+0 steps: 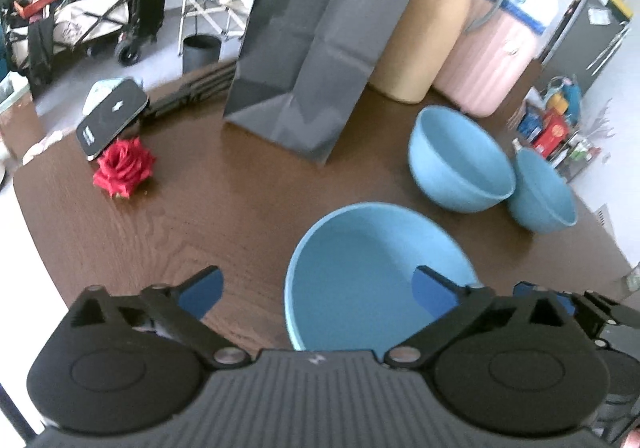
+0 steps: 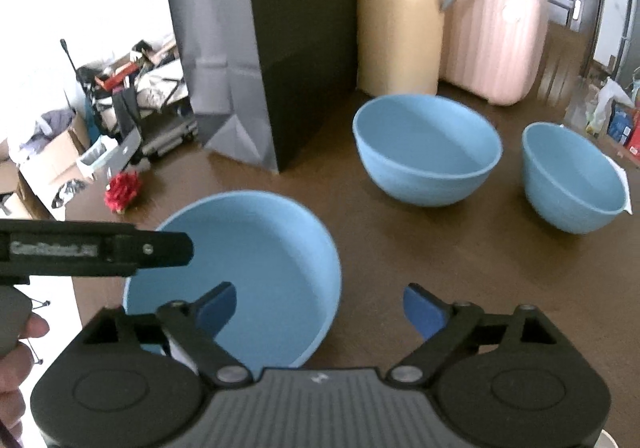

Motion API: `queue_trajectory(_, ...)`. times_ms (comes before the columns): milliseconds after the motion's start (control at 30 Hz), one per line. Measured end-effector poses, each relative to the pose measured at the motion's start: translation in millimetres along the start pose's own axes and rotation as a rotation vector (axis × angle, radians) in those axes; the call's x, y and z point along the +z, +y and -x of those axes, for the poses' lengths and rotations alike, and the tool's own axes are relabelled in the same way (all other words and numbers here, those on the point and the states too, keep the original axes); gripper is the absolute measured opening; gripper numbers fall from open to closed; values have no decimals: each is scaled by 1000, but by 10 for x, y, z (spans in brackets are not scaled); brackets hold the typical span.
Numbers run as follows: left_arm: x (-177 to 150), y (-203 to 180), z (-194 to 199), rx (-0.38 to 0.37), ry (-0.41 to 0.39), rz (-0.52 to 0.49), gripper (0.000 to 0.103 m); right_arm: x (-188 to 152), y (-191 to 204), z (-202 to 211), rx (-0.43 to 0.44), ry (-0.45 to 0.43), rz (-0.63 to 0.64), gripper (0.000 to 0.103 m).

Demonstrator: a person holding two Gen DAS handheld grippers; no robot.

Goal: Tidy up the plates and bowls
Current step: 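Lower the bowl and open both grippers to release it, then raise both open tools and move them to the next light-blue bowl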

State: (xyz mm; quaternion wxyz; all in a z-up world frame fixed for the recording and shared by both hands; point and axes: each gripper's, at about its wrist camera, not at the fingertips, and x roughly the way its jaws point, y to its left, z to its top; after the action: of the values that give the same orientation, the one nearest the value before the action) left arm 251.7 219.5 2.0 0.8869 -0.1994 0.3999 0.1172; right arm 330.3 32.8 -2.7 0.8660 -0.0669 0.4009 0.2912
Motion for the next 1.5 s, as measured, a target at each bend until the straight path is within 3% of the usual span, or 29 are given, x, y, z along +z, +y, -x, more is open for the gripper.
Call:
queue_trajectory(100, -8, -40, 80, -5, -28, -11, 103, -15, -84, 93, 6, -23, -26, 92)
queue_trajectory(200, -38, -107, 125, -13, -44, -34, 103, -43, -157, 163, 0, -39, -44, 103)
queue_trajectory(900, -79, -478, 392, -42, -87, -86, 103, -33, -441, 559, -60, -61, -71, 103)
queue_trajectory(1500, 472, -962, 455, -81, -96, -109, 103, 563, -794, 757, -86, -59, -129, 103)
